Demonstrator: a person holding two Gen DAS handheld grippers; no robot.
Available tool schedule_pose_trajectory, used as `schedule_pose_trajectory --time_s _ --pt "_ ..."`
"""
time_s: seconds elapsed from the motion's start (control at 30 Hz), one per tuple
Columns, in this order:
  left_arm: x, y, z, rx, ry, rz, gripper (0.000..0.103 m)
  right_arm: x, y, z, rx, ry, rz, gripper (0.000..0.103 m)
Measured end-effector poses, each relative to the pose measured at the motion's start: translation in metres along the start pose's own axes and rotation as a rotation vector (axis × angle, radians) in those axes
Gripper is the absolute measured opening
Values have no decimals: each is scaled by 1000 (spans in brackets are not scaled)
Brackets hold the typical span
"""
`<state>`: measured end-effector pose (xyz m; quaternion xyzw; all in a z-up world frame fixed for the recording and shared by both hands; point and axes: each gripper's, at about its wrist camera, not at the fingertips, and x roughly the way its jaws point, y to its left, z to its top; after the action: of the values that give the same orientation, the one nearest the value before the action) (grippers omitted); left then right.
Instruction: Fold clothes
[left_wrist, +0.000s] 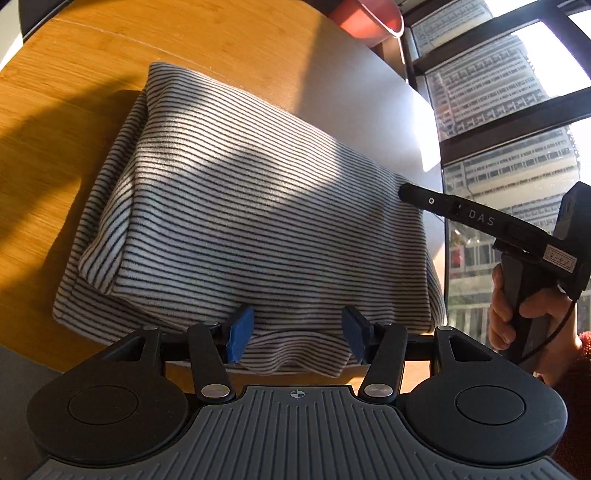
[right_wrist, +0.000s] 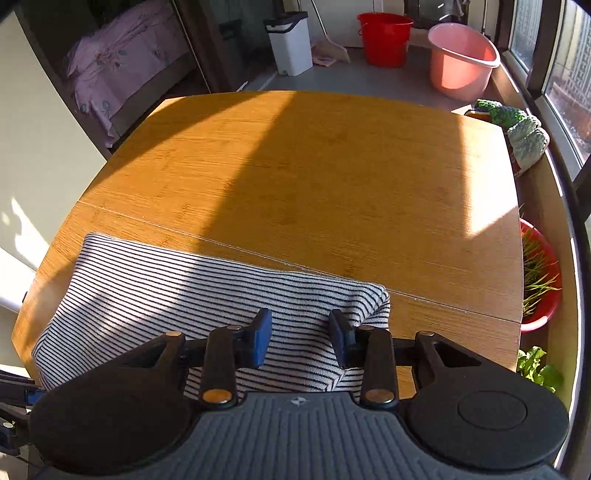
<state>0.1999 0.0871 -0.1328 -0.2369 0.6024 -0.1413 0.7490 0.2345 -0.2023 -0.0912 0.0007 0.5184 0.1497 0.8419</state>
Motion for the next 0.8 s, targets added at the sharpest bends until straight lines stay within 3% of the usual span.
schedule_pose_trajectory --time_s 0.17,0.23,0.4,0.57,0.67,0.73,0.8 --pt "13 0 27 93 -7 5 54 -10 -11 -33 49 -35 -46 33" --pt "17 -3 41 176 -41 39 44 -17 -16 -47 96 -39 -55 33" --pt "34 -13 83 332 -83 93 44 -31 -4 -77 191 -38 -54 35" --pt "47 -22 104 436 -117 115 53 -32 18 -95 256 -94 -21 40" --pt "54 -31 101 522 -142 144 66 -27 26 -95 315 -134 13 44" --pt "59 -37 96 623 -171 181 70 -21 35 -92 319 -153 34 57" --pt "58 -35 101 683 -197 188 72 -15 52 -88 287 -173 29 62"
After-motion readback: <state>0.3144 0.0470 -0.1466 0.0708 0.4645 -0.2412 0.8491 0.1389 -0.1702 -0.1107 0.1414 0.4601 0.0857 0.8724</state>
